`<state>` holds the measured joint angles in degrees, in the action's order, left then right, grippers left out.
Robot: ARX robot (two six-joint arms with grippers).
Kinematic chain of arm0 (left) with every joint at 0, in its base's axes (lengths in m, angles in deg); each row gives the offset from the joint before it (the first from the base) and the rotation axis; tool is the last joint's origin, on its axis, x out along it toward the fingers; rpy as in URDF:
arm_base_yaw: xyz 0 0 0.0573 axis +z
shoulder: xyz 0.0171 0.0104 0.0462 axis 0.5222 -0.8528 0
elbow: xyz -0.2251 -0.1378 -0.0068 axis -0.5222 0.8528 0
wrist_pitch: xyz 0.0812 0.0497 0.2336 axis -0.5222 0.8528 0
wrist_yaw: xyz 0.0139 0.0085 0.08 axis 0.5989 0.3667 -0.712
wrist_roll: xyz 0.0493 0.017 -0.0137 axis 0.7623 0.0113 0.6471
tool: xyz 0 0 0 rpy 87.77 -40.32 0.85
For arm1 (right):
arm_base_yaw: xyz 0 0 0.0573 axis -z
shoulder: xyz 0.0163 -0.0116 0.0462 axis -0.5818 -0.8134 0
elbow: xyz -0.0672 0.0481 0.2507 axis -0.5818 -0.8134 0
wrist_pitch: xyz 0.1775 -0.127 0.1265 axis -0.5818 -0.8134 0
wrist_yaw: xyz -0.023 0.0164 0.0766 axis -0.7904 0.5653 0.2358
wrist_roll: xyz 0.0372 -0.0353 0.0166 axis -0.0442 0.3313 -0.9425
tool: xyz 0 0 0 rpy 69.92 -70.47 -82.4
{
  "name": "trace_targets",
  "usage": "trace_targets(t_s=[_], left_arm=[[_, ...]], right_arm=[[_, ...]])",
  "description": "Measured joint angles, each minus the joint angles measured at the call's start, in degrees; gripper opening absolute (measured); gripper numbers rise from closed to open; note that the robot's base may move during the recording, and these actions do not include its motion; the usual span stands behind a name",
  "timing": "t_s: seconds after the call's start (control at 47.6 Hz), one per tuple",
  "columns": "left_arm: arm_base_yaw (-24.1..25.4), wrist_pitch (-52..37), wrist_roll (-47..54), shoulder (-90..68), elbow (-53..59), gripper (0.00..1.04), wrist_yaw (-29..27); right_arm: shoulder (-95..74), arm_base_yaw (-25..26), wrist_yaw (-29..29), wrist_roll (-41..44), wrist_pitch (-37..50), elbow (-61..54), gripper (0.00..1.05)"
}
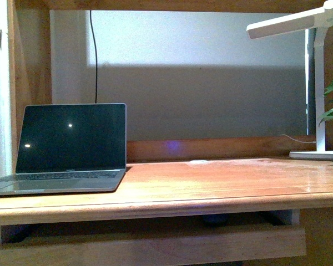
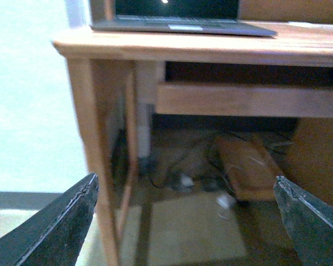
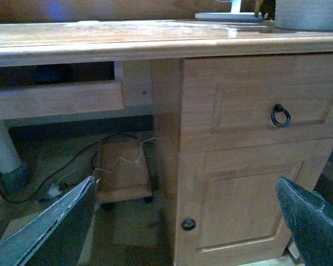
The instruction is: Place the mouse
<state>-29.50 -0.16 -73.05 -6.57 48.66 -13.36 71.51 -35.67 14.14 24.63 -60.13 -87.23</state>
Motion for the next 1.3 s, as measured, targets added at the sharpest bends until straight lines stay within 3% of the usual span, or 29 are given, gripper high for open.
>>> trace_targets(t_s=[0.042,0.126,0.294,0.441,0.525,0.651,0.777,1.302], left_arm=[[-0.11,2.8,-2.64,-4.5,-1.09,0.97,3.04],[-0.52,-0.22,-1.42,-12.33,-1.42,0.97,5.35],[3.72,-11.23,10.64,-32.2,-6.01,0.97,10.49],[6.73,-34.62,34.75,-55.36,-11.78,0.97,8.92],[7.21,-50.27,53.7,-67.58,-13.14,0.97,14.43],[7.74,-61.72,71.45,-78.58,-16.39,0.97,17.33],[7.93,-68.57,82.62,-88.35,-22.18,0.97,19.06],[6.86,-73.85,87.69,-109.28,-39.71,0.97,20.74]], right_arm=[[0.0,0.0,0.02,0.0,0.0,0.0,0.97],[0.0,0.0,0.0,0.0,0.0,0.0,0.97],[0.0,0.0,0.0,0.0,0.0,0.0,0.97],[0.0,0.0,0.02,0.0,0.0,0.0,0.97],[0.0,0.0,0.0,0.0,0.0,0.0,0.97],[0.0,0.0,0.0,0.0,0.0,0.0,0.97],[0.0,0.0,0.0,0.0,0.0,0.02,0.97],[0.0,0.0,0.0,0.0,0.0,0.0,0.97]])
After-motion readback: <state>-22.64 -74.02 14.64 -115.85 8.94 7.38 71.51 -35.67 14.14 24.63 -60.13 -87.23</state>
